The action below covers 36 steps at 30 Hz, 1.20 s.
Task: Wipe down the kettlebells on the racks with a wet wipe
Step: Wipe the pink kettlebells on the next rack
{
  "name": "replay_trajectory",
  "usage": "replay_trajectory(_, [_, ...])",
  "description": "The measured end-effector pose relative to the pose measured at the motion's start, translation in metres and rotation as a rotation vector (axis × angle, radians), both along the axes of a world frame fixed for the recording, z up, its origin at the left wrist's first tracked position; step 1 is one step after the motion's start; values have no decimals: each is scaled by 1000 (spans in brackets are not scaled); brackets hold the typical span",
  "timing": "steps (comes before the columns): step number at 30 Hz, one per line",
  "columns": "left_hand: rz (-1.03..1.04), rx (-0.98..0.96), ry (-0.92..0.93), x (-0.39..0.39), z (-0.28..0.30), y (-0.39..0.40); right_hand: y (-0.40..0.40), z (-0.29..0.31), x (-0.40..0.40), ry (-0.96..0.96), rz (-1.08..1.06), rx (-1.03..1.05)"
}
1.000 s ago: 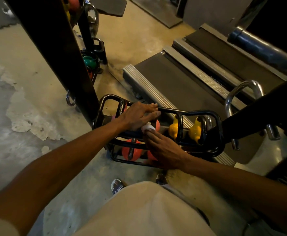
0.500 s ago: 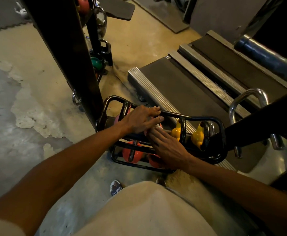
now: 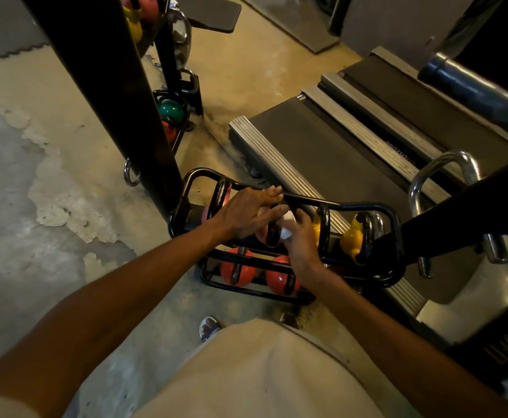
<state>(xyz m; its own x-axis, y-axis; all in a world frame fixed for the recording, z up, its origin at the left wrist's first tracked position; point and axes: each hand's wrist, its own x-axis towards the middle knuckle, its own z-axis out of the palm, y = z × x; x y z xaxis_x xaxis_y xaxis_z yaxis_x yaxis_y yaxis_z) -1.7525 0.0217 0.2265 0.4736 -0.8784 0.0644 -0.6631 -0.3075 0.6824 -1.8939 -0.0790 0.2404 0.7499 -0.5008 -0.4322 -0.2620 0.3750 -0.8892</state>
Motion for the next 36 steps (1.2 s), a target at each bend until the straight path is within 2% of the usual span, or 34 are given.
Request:
replay_trajectory(2, [3, 6, -20, -2, 3, -1, -26, 6, 13, 36, -33, 327])
replay_trajectory(3, [5, 10, -31, -3, 4, -2, -35, 8, 16, 65, -24, 423])
replay_trajectory(5, [7, 13, -34, -2, 4, -2, -41, 5, 16, 104, 59, 372])
replay_trajectory(8, [5, 7, -29, 2, 0, -1, -43, -1, 7, 106, 270, 130])
replay_trajectory(13, [27, 13, -66, 0, -3, -3, -52, 15, 16, 135, 117, 317])
replay_trajectory(18, [25, 18, -66, 1, -5, -2, -54, 10, 8, 207, 232, 215])
replay_trajectory(21, [26, 19, -66, -1, -4, -3, -56, 16, 17, 156, 109, 222])
replay_trajectory(22, [30, 17, -65, -1, -2, -4, -54, 16, 18, 141, 85, 158])
replay_trajectory(26, [37, -4, -56, 1, -1, -4, -28, 0, -1, 201, 156, -363])
replay_trajectory(28, [44, -10, -38, 1, -4, -4, -14, -6, -16, 188, 142, -549])
replay_trajectory(32, [41, -14, -26, -1, -7, -5, 18, -7, -35, 179, 162, -716])
replay_trajectory(34, [34, -18, -29, 1, -6, -6, 36, -12, -43, 131, 294, -754])
replay_trajectory(36, [23, -25, -30, 4, -5, -6, 47, -27, -48, 109, 460, -893])
